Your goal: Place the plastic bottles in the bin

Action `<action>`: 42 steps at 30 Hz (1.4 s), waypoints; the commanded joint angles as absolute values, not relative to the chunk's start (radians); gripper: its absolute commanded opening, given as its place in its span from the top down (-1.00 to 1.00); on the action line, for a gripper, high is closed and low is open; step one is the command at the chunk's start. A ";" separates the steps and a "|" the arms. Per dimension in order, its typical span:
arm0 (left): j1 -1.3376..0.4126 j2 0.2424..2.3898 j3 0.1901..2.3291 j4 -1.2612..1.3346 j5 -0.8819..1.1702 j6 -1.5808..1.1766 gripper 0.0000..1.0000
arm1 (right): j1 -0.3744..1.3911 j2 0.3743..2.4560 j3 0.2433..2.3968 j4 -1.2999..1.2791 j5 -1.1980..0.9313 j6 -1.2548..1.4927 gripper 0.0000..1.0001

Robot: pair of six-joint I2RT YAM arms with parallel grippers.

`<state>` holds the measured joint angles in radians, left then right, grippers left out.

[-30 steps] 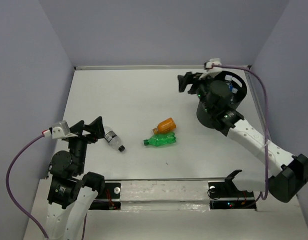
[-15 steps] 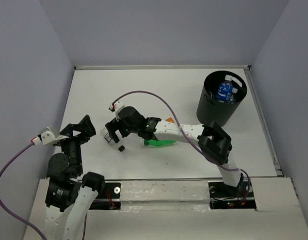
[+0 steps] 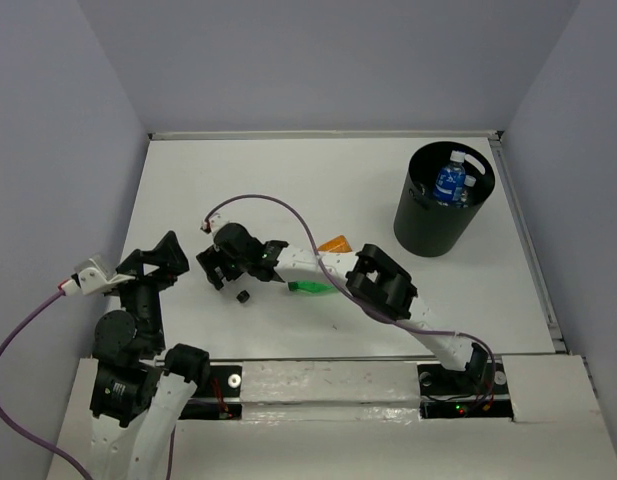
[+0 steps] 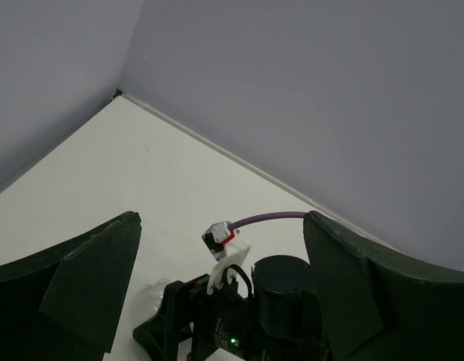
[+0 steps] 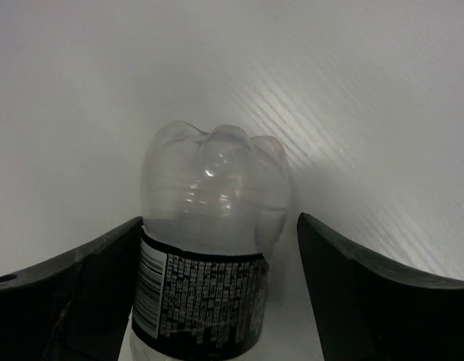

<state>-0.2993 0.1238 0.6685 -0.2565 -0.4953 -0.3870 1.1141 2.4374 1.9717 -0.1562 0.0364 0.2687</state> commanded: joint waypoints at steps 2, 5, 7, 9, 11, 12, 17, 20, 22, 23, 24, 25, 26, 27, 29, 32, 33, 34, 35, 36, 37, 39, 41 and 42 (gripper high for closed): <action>-0.298 0.109 0.698 -0.233 -0.495 -0.393 -0.98 | 1.114 2.488 2.101 -0.140 0.143 0.273 -0.35; -0.299 0.110 0.696 -0.233 -0.491 -0.390 -0.98 | 1.114 2.450 2.091 -0.121 0.155 0.281 0.13; -0.301 0.109 0.695 -0.230 -0.486 -0.388 -0.98 | 1.114 2.358 2.027 -0.072 0.213 0.269 0.16; -0.301 0.110 0.693 -0.229 -0.473 -0.387 -0.98 | 1.114 2.221 1.956 0.012 0.261 0.238 0.17; -0.302 0.110 0.692 -0.232 -0.450 -0.383 -0.98 | 1.102 2.116 1.840 0.067 0.348 0.164 0.17; -0.304 0.110 0.690 -0.233 -0.440 -0.383 -0.98 | 1.091 2.005 1.798 0.107 0.377 0.140 0.16; -0.311 0.107 0.681 -0.233 -0.405 -0.385 -0.98 | 0.959 1.633 1.453 0.227 0.529 -0.007 0.18; -0.313 0.106 0.678 -0.226 -0.390 -0.385 -0.98 | 0.777 1.424 1.341 0.245 0.531 -0.020 0.21; -0.314 0.104 0.678 -0.225 -0.385 -0.383 -0.98 | 0.623 1.350 1.260 0.271 0.537 -0.028 0.21; -0.316 0.104 0.678 -0.225 -0.388 -0.383 -0.98 | 0.574 1.301 1.218 0.287 0.537 -0.032 0.21; -0.316 0.106 0.678 -0.227 -0.388 -0.383 -0.98 | 0.480 1.287 1.203 0.314 0.537 -0.035 0.21; -0.318 0.109 0.678 -0.227 -0.390 -0.382 -0.98 | 0.439 1.272 1.194 0.314 0.531 -0.019 0.21; -0.318 0.110 0.678 -0.226 -0.388 -0.383 -0.98 | 0.402 1.269 1.186 0.314 0.522 -0.008 0.21; -0.318 0.113 0.678 -0.225 -0.387 -0.382 -0.98 | 0.346 1.270 1.161 0.345 0.514 -0.003 0.21; -0.318 0.120 0.678 -0.226 -0.387 -0.382 -0.98 | 0.302 1.279 1.152 0.353 0.486 0.032 0.21; -0.318 0.123 0.680 -0.229 -0.391 -0.383 -0.98 | 0.279 1.322 1.154 0.373 0.459 0.041 0.21; -0.318 0.121 0.678 -0.227 -0.394 -0.385 -0.98 | 0.279 1.333 1.157 0.373 0.454 0.038 0.21; -0.318 0.124 0.680 -0.230 -0.394 -0.384 -0.98 | 0.279 1.347 1.155 0.373 0.436 0.043 0.20; -0.318 0.124 0.680 -0.229 -0.393 -0.385 -0.98 | 0.279 1.353 1.152 0.371 0.436 0.048 0.18; -0.318 0.126 0.680 -0.227 -0.391 -0.384 -0.98 | 0.279 1.361 1.149 0.371 0.439 0.052 0.17; -0.318 0.127 0.680 -0.226 -0.391 -0.382 -0.98 | 0.279 1.371 1.138 0.373 0.448 0.064 0.17; -0.318 0.130 0.678 -0.225 -0.388 -0.382 -0.98 | 0.279 1.381 1.126 0.374 0.456 0.071 0.16; -0.318 0.130 0.678 -0.225 -0.385 -0.380 -0.98 | 0.279 1.381 1.095 0.382 0.471 0.092 0.14; -0.318 0.132 0.678 -0.224 -0.385 -0.382 -0.98 | 0.279 1.379 1.080 0.391 0.474 0.097 0.14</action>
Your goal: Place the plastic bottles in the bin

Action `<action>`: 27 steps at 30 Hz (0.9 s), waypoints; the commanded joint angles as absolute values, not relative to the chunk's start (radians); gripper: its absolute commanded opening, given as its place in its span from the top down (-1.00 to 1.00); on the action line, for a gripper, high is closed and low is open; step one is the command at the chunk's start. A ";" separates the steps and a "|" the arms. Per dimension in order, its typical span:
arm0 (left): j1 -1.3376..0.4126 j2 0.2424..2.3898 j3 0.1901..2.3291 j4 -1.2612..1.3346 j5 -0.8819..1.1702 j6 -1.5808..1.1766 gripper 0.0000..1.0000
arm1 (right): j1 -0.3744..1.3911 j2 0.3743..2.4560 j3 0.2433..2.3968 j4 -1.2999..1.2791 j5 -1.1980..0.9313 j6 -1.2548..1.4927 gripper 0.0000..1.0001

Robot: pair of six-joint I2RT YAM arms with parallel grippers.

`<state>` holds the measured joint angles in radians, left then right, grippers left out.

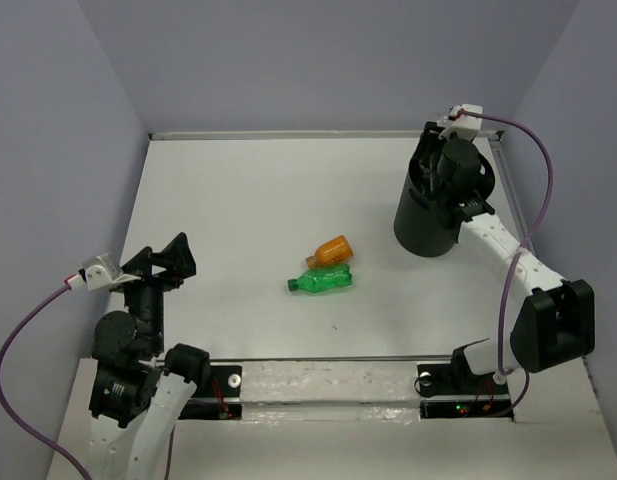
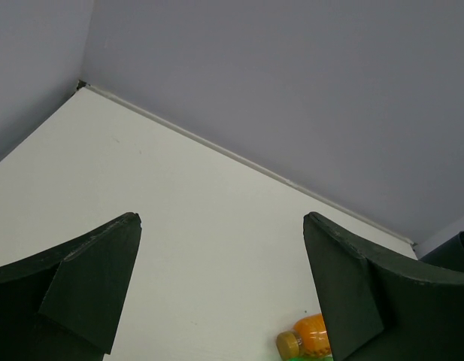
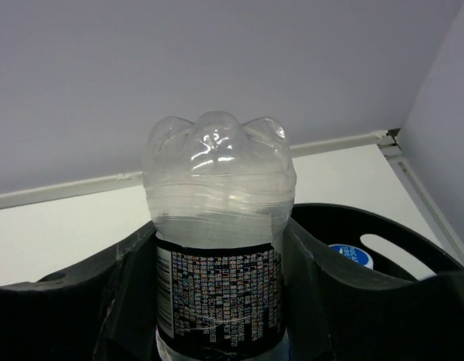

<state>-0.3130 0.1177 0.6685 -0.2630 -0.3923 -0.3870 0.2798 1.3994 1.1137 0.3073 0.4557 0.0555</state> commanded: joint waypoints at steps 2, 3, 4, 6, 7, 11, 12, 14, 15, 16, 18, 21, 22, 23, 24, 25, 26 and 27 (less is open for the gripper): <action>-0.318 0.132 0.678 -0.224 -0.384 -0.380 -0.98 | 0.279 1.377 1.062 0.399 0.483 0.101 0.11; -0.318 0.130 0.678 -0.224 -0.382 -0.380 -0.98 | 0.279 1.370 1.055 0.399 0.489 0.107 0.10; -0.318 0.132 0.678 -0.224 -0.380 -0.380 -0.98 | 0.279 1.364 1.037 0.399 0.495 0.121 0.09; -0.318 0.132 0.676 -0.224 -0.380 -0.380 -0.98 | 0.279 1.342 1.025 0.391 0.488 0.127 -0.03; -0.318 0.132 0.678 -0.224 -0.380 -0.382 -0.98 | 0.279 1.332 1.020 0.382 0.488 0.141 -0.11; -0.318 0.130 0.678 -0.224 -0.380 -0.380 -0.98 | 0.279 1.278 1.029 0.307 0.506 0.161 -0.84; -0.318 0.133 0.677 -0.224 -0.380 -0.382 -0.98 | 0.279 1.266 1.038 0.290 0.503 0.163 -0.86; -0.318 0.133 0.676 -0.222 -0.379 -0.382 -0.98 | 0.279 1.227 1.066 0.255 0.465 0.172 -0.89; -0.318 0.133 0.678 -0.222 -0.377 -0.382 -0.98 | 0.279 1.215 1.078 0.211 0.444 0.182 -0.90; -0.318 0.132 0.678 -0.222 -0.379 -0.382 -0.98 | 0.279 1.194 1.095 0.187 0.387 0.210 -0.90; -0.318 0.135 0.678 -0.221 -0.379 -0.382 -0.98 | 0.297 1.174 1.109 0.120 0.325 0.253 -0.91; -0.316 0.138 0.677 -0.221 -0.376 -0.380 -0.98 | 0.424 1.150 1.101 0.063 0.276 0.264 -0.91; -0.316 0.138 0.676 -0.218 -0.376 -0.382 -0.98 | 0.474 1.152 1.103 0.042 0.281 0.265 -0.91; -0.316 0.138 0.676 -0.219 -0.376 -0.380 -0.98 | 0.523 1.163 1.103 0.022 0.302 0.264 -0.91; -0.316 0.138 0.676 -0.219 -0.377 -0.382 -0.99 | 0.572 1.170 1.101 0.003 0.307 0.262 -0.91; -0.316 0.138 0.676 -0.221 -0.379 -0.380 -0.98 | 0.656 1.178 1.092 -0.029 0.299 0.273 -0.91; -0.314 0.140 0.676 -0.221 -0.379 -0.380 -0.98 | 0.690 1.201 1.079 -0.060 0.285 0.282 -0.90; -0.314 0.140 0.675 -0.221 -0.379 -0.380 -0.98 | 0.718 1.212 1.078 -0.075 0.269 0.291 -0.88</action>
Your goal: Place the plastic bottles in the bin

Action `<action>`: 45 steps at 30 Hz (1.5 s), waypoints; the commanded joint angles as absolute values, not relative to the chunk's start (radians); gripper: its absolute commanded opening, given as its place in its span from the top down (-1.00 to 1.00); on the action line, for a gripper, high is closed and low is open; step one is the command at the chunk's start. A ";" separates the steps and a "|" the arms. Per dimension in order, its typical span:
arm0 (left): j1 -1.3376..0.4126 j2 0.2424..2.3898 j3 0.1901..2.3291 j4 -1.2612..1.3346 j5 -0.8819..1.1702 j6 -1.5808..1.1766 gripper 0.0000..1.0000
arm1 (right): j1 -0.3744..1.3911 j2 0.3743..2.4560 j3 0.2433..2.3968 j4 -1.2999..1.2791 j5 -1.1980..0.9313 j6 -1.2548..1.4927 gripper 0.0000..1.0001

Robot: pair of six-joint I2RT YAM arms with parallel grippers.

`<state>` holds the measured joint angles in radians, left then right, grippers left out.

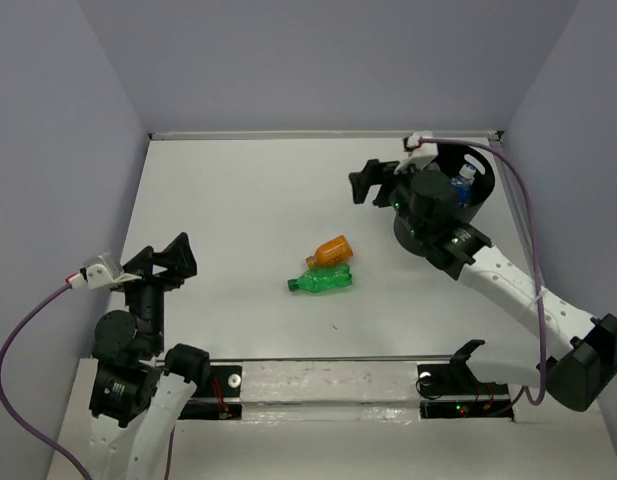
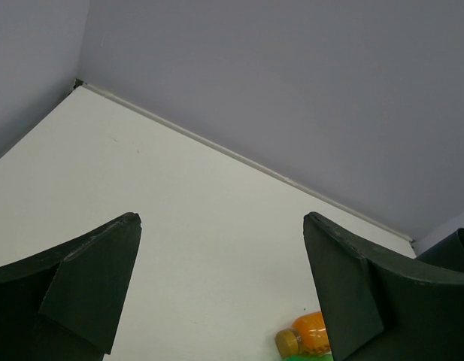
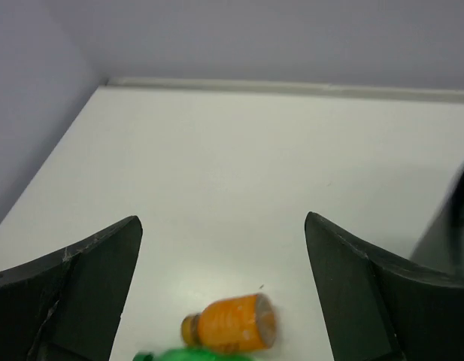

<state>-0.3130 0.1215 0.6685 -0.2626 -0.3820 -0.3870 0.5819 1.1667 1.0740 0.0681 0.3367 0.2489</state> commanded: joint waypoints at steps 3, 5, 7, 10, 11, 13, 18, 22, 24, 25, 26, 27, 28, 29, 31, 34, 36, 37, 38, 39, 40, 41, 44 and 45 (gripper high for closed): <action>-0.316 0.141 0.675 -0.221 -0.376 -0.379 -0.98 | 0.776 1.255 1.055 -0.147 0.119 0.258 -0.75; -0.316 0.141 0.676 -0.218 -0.370 -0.380 -0.98 | 0.805 1.298 1.057 -0.188 0.011 0.160 -0.67; -0.316 0.141 0.676 -0.215 -0.370 -0.377 -0.98 | 0.819 1.354 1.081 -0.300 -0.060 0.074 -0.67; -0.314 0.137 0.675 -0.215 -0.371 -0.379 -0.98 | 0.839 1.407 1.100 -0.370 -0.126 0.000 -0.69; -0.316 0.135 0.676 -0.216 -0.373 -0.377 -0.98 | 0.848 1.437 1.097 -0.370 -0.144 -0.059 -0.74; -0.316 0.143 0.675 -0.216 -0.373 -0.377 -0.98 | 0.848 1.472 1.092 -0.377 -0.172 -0.096 -0.75; -0.316 0.149 0.675 -0.215 -0.371 -0.374 -0.98 | 0.893 1.575 1.129 -0.405 -0.226 -0.153 -0.73; -0.316 0.149 0.676 -0.210 -0.367 -0.374 -0.98 | 0.916 1.615 1.140 -0.410 -0.204 -0.170 -0.77; -0.316 0.147 0.675 -0.212 -0.367 -0.373 -0.98 | 0.916 1.634 1.144 -0.416 -0.189 -0.176 -0.79; -0.316 0.146 0.676 -0.212 -0.367 -0.374 -0.98 | 0.916 1.637 1.149 -0.417 -0.172 -0.181 -0.81; -0.316 0.146 0.676 -0.212 -0.367 -0.374 -0.98 | 0.926 1.638 1.150 -0.417 -0.166 -0.184 -0.82; -0.316 0.146 0.676 -0.212 -0.367 -0.374 -0.98 | 0.927 1.643 1.155 -0.416 -0.160 -0.187 -0.83; -0.316 0.146 0.675 -0.212 -0.365 -0.374 -0.98 | 0.927 1.644 1.158 -0.417 -0.150 -0.189 -0.84; -0.318 0.146 0.675 -0.212 -0.365 -0.374 -0.98 | 0.936 1.646 1.163 -0.417 -0.143 -0.193 -0.85; -0.318 0.144 0.675 -0.212 -0.365 -0.374 -0.98 | 0.936 1.657 1.170 -0.419 -0.143 -0.201 -0.88; -0.316 0.144 0.675 -0.212 -0.364 -0.373 -0.98 | 0.936 1.687 1.178 -0.423 -0.144 -0.218 -0.91; -0.316 0.143 0.675 -0.213 -0.365 -0.374 -0.98 | 0.936 1.722 1.187 -0.431 -0.138 -0.222 -0.92; -0.316 0.143 0.675 -0.213 -0.364 -0.374 -0.98 | 0.945 1.732 1.192 -0.437 -0.141 -0.225 -0.92; -0.316 0.141 0.675 -0.213 -0.362 -0.374 -0.98 | 0.945 1.739 1.195 -0.440 -0.147 -0.227 -0.92; -0.316 0.143 0.675 -0.213 -0.362 -0.376 -0.98 | 0.957 1.752 1.198 -0.445 -0.149 -0.227 -0.92; -0.316 0.143 0.675 -0.213 -0.364 -0.374 -0.98 | 0.969 1.758 1.204 -0.455 -0.153 -0.227 -0.92; -0.316 0.141 0.675 -0.213 -0.364 -0.374 -0.98 | 0.969 1.761 1.207 -0.460 -0.156 -0.227 -0.92; -0.316 0.141 0.676 -0.213 -0.364 -0.374 -0.98 | 0.998 1.773 1.204 -0.465 -0.160 -0.218 -0.89; -0.316 0.141 0.675 -0.212 -0.364 -0.374 -0.98 | 1.014 1.775 1.204 -0.466 -0.166 -0.213 -0.87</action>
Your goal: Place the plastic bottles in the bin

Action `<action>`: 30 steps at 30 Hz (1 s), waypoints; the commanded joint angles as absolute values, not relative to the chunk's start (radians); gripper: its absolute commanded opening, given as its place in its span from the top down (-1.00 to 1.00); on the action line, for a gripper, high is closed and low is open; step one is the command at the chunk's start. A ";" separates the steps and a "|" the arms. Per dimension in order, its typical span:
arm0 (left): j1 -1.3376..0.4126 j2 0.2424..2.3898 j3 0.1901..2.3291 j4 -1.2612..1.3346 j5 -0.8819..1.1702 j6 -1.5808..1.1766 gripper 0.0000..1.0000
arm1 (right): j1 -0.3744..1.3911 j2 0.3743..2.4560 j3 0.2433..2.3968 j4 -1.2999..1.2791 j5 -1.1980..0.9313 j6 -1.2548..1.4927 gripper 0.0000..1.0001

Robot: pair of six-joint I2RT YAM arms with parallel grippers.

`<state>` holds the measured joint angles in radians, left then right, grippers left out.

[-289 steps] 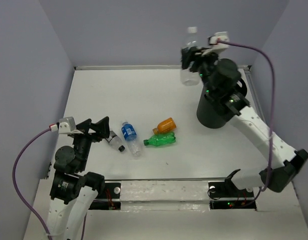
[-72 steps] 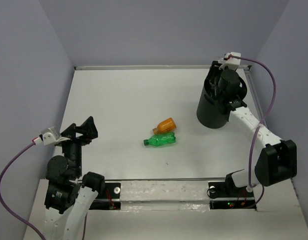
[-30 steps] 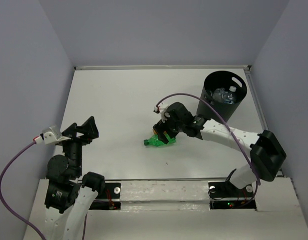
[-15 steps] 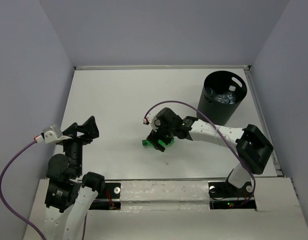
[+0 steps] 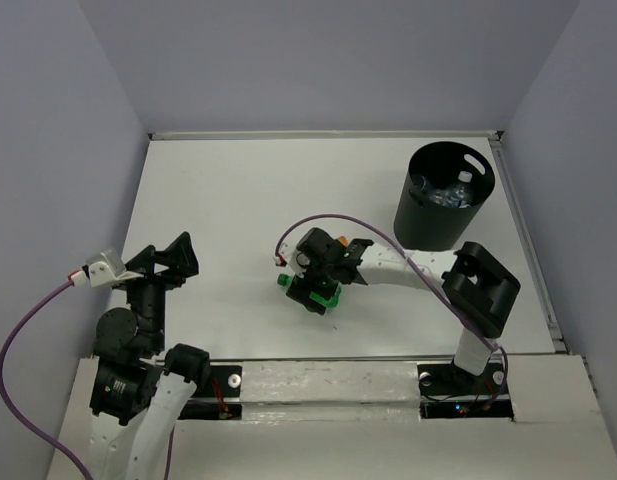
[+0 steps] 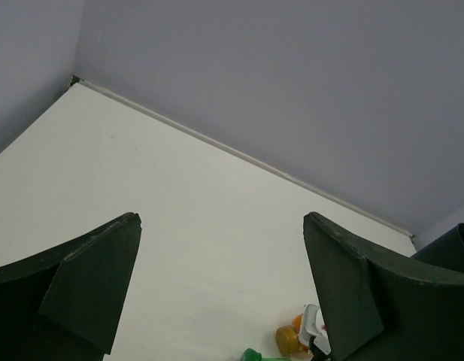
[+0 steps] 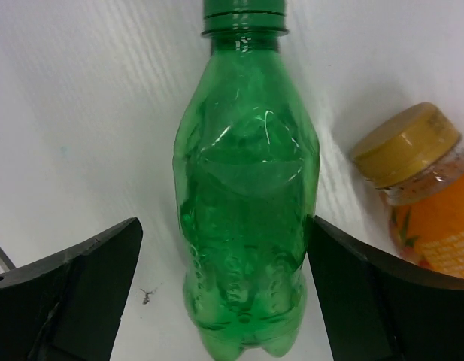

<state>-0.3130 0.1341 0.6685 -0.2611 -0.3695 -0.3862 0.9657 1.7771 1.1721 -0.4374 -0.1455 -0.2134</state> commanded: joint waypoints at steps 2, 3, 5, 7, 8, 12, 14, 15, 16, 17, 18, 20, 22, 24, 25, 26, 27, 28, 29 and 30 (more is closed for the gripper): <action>-0.316 0.140 0.675 -0.213 -0.362 -0.374 -0.98 | 1.028 1.779 1.207 -0.465 -0.170 -0.203 -0.87; -0.316 0.140 0.675 -0.213 -0.362 -0.374 -0.98 | 1.038 1.784 1.207 -0.459 -0.176 -0.196 -0.88; -0.316 0.140 0.673 -0.213 -0.359 -0.376 -0.98 | 1.049 1.801 1.222 -0.422 -0.170 -0.184 -0.95; -0.316 0.138 0.673 -0.213 -0.360 -0.376 -0.98 | 1.049 1.828 1.236 -0.399 -0.153 -0.169 -0.99; -0.314 0.135 0.673 -0.215 -0.360 -0.377 -0.98 | 1.049 1.839 1.256 -0.388 -0.134 -0.163 -0.99; -0.316 0.133 0.675 -0.216 -0.362 -0.376 -0.98 | 1.049 1.884 1.296 -0.344 -0.109 -0.144 -0.98; -0.316 0.133 0.673 -0.216 -0.364 -0.376 -0.98 | 1.049 1.894 1.304 -0.334 -0.112 -0.140 -0.94; -0.316 0.132 0.673 -0.216 -0.364 -0.377 -0.98 | 1.049 1.905 1.307 -0.327 -0.110 -0.137 -0.90; -0.316 0.130 0.673 -0.216 -0.364 -0.376 -0.98 | 1.049 1.908 1.310 -0.322 -0.109 -0.133 -0.86; -0.316 0.130 0.673 -0.216 -0.364 -0.376 -0.98 | 1.049 1.913 1.312 -0.319 -0.109 -0.132 -0.79; -0.316 0.127 0.673 -0.216 -0.365 -0.376 -0.98 | 1.049 1.916 1.313 -0.313 -0.107 -0.126 -0.63; -0.316 0.129 0.673 -0.216 -0.364 -0.376 -0.98 | 1.049 1.911 1.313 -0.302 -0.104 -0.117 -0.19; -0.316 0.129 0.673 -0.216 -0.364 -0.379 -0.98 | 1.049 1.898 1.315 -0.281 -0.098 -0.106 -0.05; -0.316 0.127 0.673 -0.216 -0.362 -0.377 -0.98 | 1.049 1.852 1.318 -0.252 -0.080 -0.086 0.01; -0.316 0.127 0.675 -0.216 -0.364 -0.379 -0.98 | 1.049 1.833 1.321 -0.242 -0.072 -0.077 0.02; -0.318 0.127 0.673 -0.216 -0.364 -0.377 -0.98 | 1.049 1.788 1.324 -0.230 -0.061 -0.062 0.03; -0.316 0.129 0.673 -0.216 -0.364 -0.377 -0.98 | 1.049 1.761 1.330 -0.204 -0.019 -0.049 0.03; -0.316 0.127 0.675 -0.216 -0.362 -0.377 -0.98 | 1.049 1.732 1.330 -0.190 0.000 -0.043 0.03; -0.316 0.127 0.673 -0.216 -0.362 -0.377 -0.98 | 1.049 1.676 1.331 -0.177 0.046 -0.040 0.04; -0.316 0.126 0.675 -0.216 -0.361 -0.377 -0.98 | 1.049 1.648 1.338 -0.166 0.098 -0.038 0.05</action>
<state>-0.3130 0.1341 0.6685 -0.2607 -0.3668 -0.3866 1.0470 1.8473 1.2728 -0.3199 -0.0536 -0.0799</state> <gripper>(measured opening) 0.990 0.652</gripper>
